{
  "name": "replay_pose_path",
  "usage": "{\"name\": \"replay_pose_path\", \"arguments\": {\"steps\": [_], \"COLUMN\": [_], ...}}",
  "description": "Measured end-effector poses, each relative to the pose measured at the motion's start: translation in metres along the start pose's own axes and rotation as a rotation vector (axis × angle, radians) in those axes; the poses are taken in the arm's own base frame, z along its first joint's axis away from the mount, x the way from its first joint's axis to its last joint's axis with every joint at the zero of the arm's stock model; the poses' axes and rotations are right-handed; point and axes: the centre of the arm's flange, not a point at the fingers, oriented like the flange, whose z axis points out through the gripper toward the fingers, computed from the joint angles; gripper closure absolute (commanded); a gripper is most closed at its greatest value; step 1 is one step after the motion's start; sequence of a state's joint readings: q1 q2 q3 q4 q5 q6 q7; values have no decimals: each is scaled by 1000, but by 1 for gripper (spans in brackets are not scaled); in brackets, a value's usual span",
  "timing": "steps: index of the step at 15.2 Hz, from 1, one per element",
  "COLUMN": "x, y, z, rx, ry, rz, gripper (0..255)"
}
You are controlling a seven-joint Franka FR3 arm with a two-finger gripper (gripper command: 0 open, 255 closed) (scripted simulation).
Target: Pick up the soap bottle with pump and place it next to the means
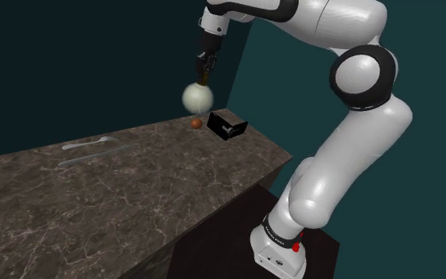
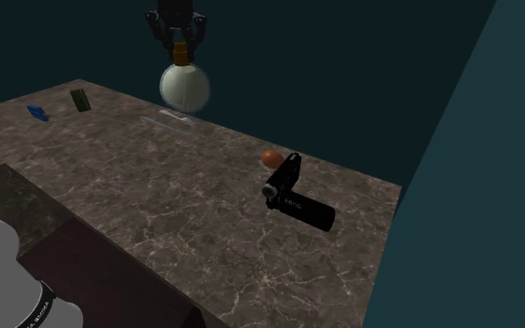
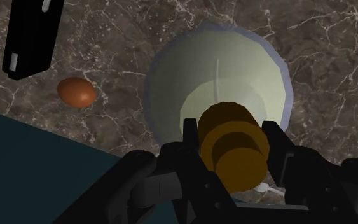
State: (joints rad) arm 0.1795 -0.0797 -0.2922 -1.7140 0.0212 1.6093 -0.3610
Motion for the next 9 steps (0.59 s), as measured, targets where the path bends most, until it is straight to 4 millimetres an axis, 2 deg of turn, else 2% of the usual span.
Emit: {"name": "replay_pose_path", "arguments": {"steps": [9], "x": [27], "y": [-112], "z": [5], "rx": [0], "ry": [0], "rz": [0], "gripper": [255]}}
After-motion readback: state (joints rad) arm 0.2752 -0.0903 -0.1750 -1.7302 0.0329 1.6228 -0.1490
